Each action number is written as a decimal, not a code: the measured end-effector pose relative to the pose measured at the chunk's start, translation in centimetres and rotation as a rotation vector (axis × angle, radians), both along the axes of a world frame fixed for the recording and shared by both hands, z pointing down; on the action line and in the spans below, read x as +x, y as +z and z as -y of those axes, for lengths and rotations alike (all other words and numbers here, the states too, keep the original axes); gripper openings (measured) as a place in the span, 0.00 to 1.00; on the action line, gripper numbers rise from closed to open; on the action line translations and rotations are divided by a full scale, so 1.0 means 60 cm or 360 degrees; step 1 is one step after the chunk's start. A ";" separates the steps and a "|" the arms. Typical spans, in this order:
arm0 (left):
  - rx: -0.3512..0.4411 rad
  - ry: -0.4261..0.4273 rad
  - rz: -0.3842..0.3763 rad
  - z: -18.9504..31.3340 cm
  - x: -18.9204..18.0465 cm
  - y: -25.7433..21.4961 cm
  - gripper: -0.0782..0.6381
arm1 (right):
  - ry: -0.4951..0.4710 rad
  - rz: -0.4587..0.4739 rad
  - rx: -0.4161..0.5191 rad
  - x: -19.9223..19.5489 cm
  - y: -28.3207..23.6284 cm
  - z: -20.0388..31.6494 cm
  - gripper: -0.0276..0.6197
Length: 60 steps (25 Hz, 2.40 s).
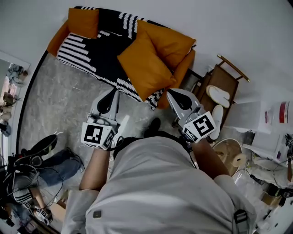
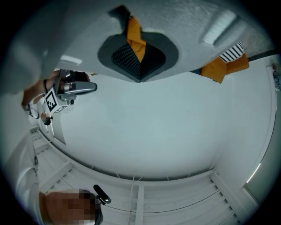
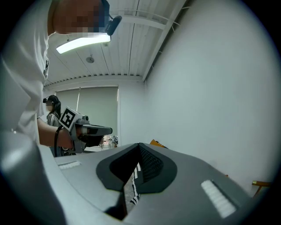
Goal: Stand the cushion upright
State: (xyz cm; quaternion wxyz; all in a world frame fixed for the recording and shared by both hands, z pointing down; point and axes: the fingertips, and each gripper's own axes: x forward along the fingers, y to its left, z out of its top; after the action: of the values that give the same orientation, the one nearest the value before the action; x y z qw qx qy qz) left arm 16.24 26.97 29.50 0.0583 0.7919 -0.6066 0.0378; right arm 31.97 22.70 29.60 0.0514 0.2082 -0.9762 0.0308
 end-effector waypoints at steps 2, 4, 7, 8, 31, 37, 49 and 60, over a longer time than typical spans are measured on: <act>-0.0005 -0.0007 -0.0005 0.037 0.002 -0.001 0.11 | -0.0012 -0.0005 0.0003 0.004 0.002 0.034 0.06; -0.0008 -0.0004 -0.0004 0.064 0.005 -0.004 0.11 | -0.0006 -0.0001 0.0001 0.010 -0.001 0.061 0.06; 0.0017 0.0029 0.0035 0.096 0.013 -0.023 0.11 | 0.0026 0.0027 0.0014 0.019 -0.014 0.088 0.06; 0.0027 0.0043 0.0046 0.104 0.022 -0.028 0.11 | 0.0038 0.0038 0.0023 0.030 -0.019 0.092 0.06; -0.0056 0.0758 0.0095 0.544 -0.008 0.053 0.12 | 0.0632 -0.0033 -0.0139 0.016 0.061 0.396 0.06; -0.0136 0.1102 0.0207 0.665 -0.031 0.108 0.12 | 0.0888 -0.0088 -0.0251 -0.007 0.118 0.470 0.11; -0.0264 0.1671 0.0637 0.787 -0.004 0.300 0.14 | 0.1030 -0.0504 -0.0463 -0.015 0.333 0.521 0.23; -0.0499 0.2074 0.0995 0.825 0.023 0.500 0.26 | 0.0939 -0.0725 -0.0845 0.010 0.542 0.533 0.40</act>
State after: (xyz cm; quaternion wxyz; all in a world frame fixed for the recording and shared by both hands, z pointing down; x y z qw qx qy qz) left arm 17.60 -22.51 59.50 -0.0391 0.9262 0.0109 0.3748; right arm 32.59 -9.29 62.15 0.3055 0.4584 -0.7973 0.2467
